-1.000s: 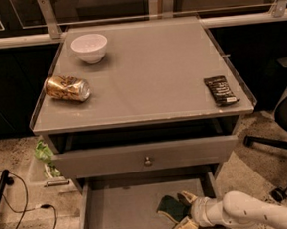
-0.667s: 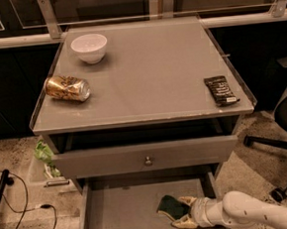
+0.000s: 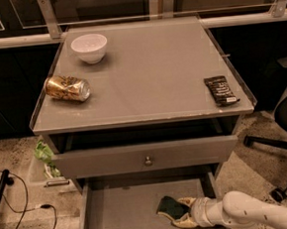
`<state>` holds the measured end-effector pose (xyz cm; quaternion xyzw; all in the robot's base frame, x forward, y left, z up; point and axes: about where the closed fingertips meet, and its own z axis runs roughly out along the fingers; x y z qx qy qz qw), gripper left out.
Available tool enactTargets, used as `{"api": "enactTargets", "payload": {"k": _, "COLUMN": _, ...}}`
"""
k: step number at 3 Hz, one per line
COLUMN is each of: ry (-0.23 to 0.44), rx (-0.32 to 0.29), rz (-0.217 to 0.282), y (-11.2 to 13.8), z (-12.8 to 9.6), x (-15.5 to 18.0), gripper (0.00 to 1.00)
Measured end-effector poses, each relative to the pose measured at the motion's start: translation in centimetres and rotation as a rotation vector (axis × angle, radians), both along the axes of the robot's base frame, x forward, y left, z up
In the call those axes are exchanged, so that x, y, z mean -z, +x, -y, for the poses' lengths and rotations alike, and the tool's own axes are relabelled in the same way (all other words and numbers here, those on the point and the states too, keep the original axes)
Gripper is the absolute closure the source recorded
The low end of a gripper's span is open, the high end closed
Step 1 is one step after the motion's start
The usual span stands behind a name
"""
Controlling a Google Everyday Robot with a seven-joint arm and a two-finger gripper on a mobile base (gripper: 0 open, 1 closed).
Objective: Pick sponge from middle drawer and place on counter
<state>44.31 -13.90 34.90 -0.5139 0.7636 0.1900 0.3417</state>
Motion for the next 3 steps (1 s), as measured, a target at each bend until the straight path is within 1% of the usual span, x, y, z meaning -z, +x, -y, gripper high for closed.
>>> {"api": "enactTargets", "payload": {"k": 1, "ry": 0.020, "rx": -0.014, "rz": -0.018, "y": -0.3, "z": 0.2, "x": -0.9, "gripper": 1.00}}
{"api": "enactTargets", "payload": {"k": 2, "ry": 0.072, "rx": -0.042, "rz": -0.019, "y": 0.0, "z": 0.8, "x": -3.9, "gripper": 1.00}}
{"api": "enactTargets", "payload": {"k": 3, "ry": 0.129, "rx": -0.091, "rz": -0.018, "y": 0.4, "z": 1.5, "x": -7.7, "gripper": 1.00}}
